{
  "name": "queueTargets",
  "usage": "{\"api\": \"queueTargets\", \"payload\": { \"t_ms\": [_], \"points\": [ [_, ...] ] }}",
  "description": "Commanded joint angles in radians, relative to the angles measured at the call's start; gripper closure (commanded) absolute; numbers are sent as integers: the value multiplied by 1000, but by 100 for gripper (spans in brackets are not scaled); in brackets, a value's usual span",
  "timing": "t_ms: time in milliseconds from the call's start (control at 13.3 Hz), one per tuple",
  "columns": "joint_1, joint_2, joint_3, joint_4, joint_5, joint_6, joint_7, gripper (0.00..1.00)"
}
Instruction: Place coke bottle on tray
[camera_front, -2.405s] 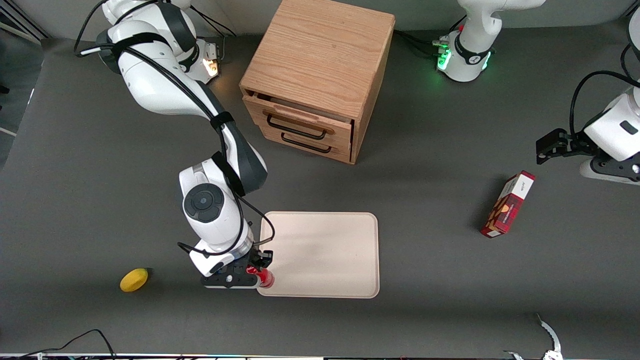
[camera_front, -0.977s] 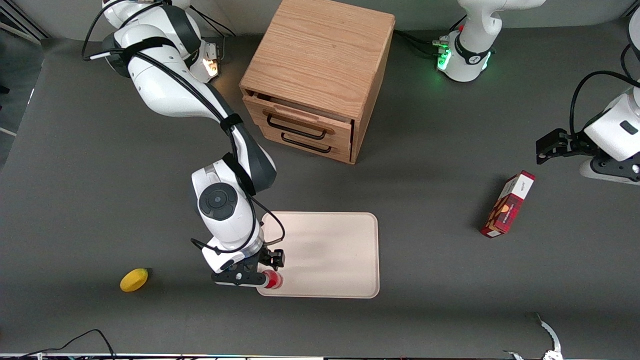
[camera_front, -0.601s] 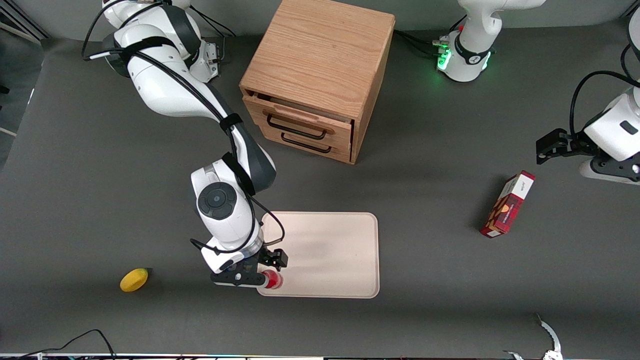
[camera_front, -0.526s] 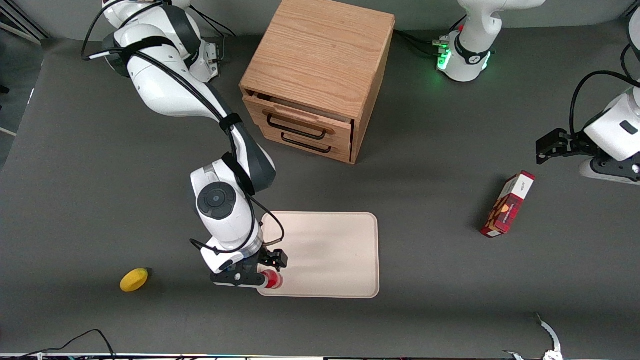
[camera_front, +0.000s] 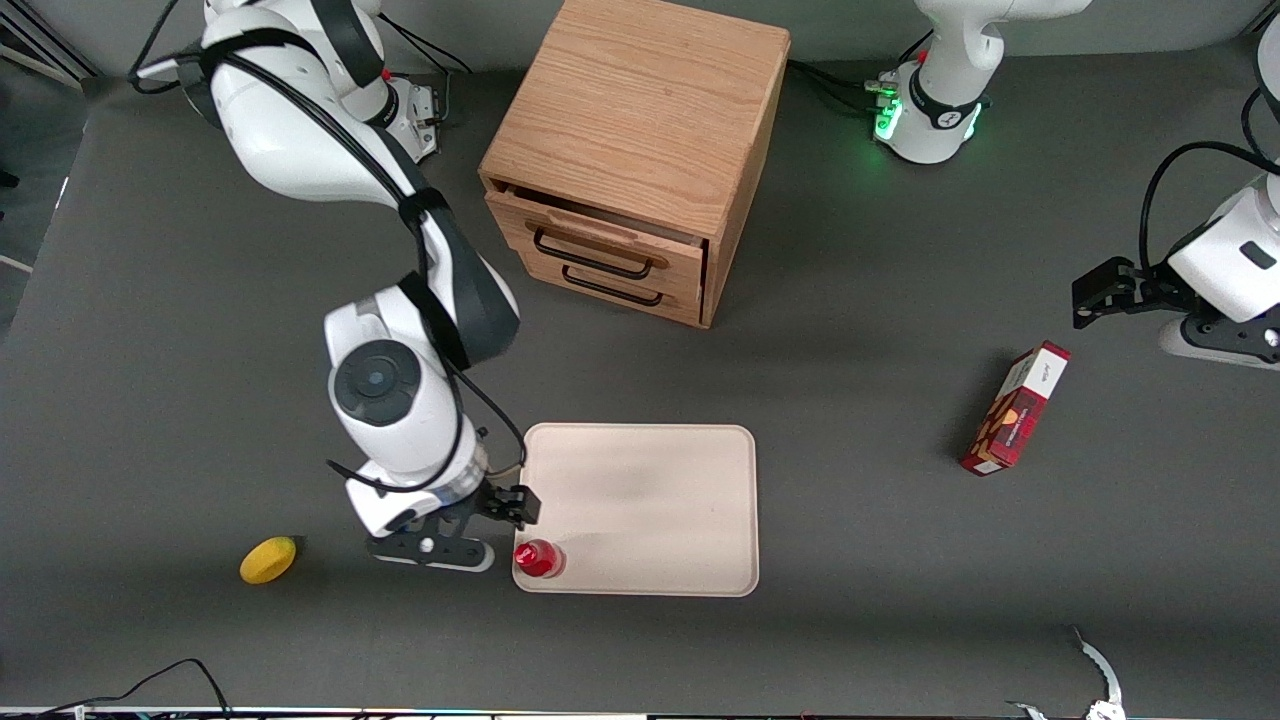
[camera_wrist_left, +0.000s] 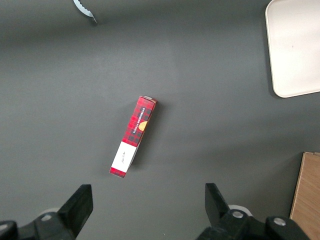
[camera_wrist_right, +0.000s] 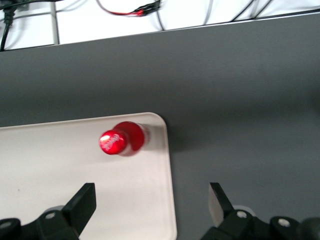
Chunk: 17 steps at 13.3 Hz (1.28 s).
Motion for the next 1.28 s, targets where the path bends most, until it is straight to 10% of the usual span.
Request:
{"api": "queueTargets", "payload": {
  "t_ms": [0, 676, 1202],
  "points": [
    [-55, -227, 14, -266, 13, -9, -54, 0],
    [-184, -666, 16, -696, 53, -14, -281, 0],
    [-304, -756, 14, -643, 53, -172, -447, 0]
  ]
}}
